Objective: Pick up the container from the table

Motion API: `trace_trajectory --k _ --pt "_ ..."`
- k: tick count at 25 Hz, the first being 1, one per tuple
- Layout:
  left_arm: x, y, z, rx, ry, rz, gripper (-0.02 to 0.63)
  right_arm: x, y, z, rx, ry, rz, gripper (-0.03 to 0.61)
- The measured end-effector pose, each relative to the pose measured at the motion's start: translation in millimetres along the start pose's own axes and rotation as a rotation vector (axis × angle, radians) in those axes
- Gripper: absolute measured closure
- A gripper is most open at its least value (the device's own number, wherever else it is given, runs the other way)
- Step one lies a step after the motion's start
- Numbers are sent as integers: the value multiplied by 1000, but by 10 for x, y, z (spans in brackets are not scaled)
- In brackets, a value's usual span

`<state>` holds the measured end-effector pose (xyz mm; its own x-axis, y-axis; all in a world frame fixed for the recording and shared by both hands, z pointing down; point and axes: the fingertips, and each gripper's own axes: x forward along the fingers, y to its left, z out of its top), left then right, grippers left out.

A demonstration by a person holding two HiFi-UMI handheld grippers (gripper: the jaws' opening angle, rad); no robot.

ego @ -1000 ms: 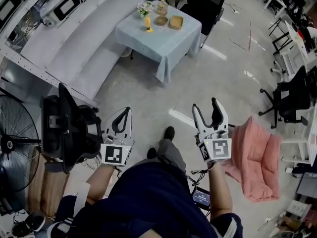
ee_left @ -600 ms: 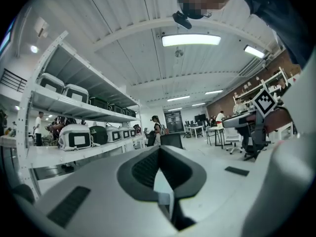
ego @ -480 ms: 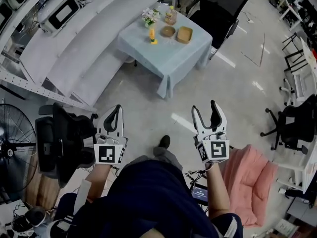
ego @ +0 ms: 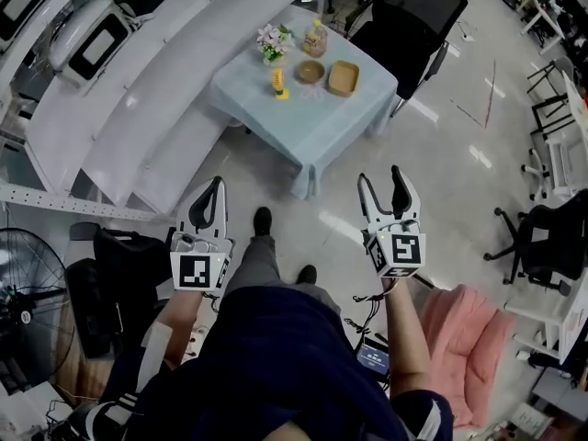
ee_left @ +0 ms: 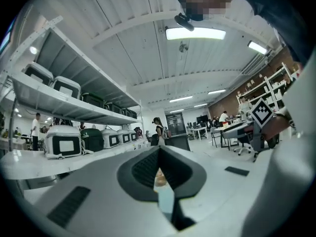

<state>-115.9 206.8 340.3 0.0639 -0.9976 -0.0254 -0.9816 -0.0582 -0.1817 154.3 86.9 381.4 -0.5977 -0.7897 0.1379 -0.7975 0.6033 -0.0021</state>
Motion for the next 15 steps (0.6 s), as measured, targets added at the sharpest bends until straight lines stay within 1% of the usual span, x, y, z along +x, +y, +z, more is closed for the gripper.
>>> trace_trajectory --k 4,7,11,15 --pt "632 361 -173 2 -16 -51 612 689 -172 -61 -9 13 -75 290" --pt "1163 625 -273 -47 -24 -93 612 1250 -333 -161 6 38 -152 288" --pt "1797 932 -401 -49 -9 -175 612 1932 -514 -297 24 98 -221 288" --pt "2278 1114 -524 -76 15 -230 612 2400 -703 -436 24 153 -275 287"
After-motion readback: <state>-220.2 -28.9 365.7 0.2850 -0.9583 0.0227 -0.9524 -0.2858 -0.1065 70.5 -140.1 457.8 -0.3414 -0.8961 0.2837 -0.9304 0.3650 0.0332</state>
